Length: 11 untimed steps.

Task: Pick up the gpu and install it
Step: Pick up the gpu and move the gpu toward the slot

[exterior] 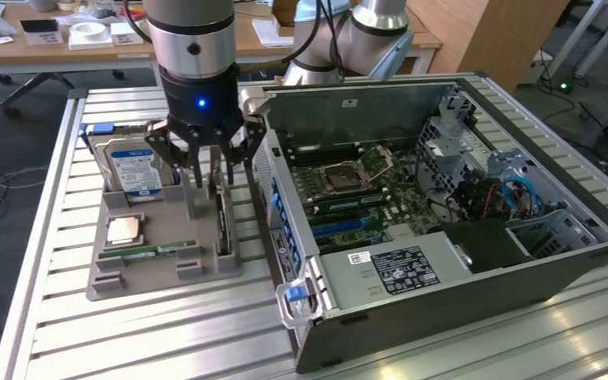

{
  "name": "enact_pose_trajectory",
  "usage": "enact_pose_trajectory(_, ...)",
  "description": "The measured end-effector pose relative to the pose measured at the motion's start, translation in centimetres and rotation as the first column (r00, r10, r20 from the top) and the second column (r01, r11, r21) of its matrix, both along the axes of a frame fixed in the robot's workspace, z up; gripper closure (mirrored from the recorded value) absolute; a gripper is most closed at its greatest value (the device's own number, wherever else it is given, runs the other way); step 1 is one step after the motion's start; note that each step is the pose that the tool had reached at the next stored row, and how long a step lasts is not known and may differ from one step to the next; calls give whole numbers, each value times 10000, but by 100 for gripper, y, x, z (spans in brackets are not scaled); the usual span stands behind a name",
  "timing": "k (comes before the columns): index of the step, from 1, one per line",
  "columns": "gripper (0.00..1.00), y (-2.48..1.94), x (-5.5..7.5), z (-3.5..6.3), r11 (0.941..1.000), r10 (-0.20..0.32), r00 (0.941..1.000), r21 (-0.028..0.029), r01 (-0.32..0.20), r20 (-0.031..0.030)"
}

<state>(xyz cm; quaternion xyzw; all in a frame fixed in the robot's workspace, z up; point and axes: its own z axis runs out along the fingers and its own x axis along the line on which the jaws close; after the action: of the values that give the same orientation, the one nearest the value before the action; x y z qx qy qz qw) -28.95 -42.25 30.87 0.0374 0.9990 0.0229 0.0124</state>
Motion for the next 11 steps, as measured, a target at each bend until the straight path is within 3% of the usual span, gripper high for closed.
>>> enact_pose_trajectory(11, 53, 0, 0, -141, 10000, 0, 10000, 0, 0, 0)
